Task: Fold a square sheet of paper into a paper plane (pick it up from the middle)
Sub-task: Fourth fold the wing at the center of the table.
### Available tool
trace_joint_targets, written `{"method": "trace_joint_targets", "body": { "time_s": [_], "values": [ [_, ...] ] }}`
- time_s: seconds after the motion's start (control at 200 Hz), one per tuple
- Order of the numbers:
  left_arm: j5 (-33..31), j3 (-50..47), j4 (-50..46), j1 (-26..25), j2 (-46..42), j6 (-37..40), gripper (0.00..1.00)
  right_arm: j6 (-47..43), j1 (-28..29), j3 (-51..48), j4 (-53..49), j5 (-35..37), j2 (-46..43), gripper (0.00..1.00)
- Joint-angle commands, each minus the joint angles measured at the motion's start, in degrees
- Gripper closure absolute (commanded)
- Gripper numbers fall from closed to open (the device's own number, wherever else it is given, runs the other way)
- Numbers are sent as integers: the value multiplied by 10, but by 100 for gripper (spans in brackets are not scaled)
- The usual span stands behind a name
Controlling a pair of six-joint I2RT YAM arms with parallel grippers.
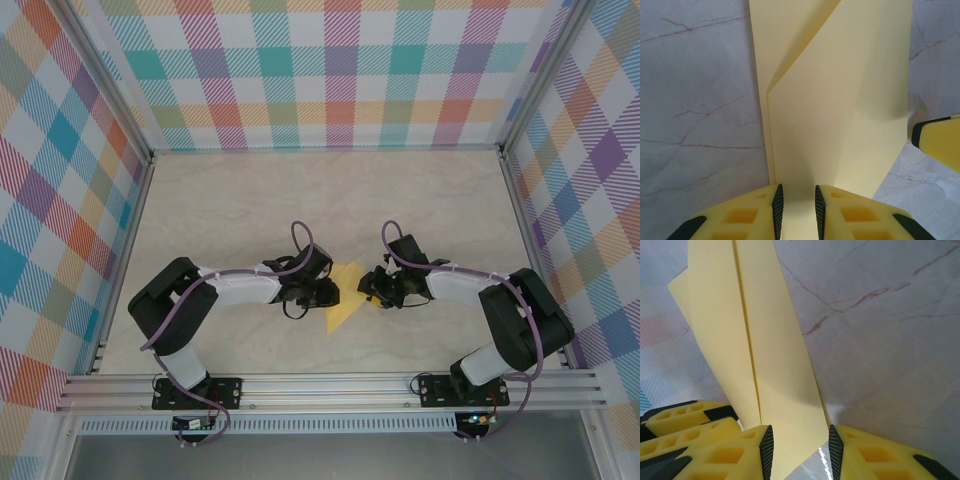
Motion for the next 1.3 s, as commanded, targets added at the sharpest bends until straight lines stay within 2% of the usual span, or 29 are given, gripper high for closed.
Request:
{"method": "trace_joint_targets", "body": {
  "time_s": [0.0,0.115,0.265,0.4,0.615,0.985,1.09,1.295],
  "values": [
    [12,5,3,5,10,9,74,14,5,-11,22,-15,13,63],
    [10,0,0,5,12,8,75,22,6,-13,33,-22,17,64],
    [10,-6,0,6,11,6,75,19,8,-11,12,2,7,64],
    [14,-16,3,6,12,6,75,24,10,-6,46,-30,29,66],
    [12,-30,15,5,10,-5,75,41,10,-4,71,-36,1,65],
    [4,-30,14,6,6,-10,75,18,10,28,18,-9,4,61],
    [-1,-31,10,6,3,-14,75,21,10,25,-15,17,1,61],
    [-6,-34,3,8,9,-26,76,30,12,-1,-23,19,-21,60]
  ]
}}
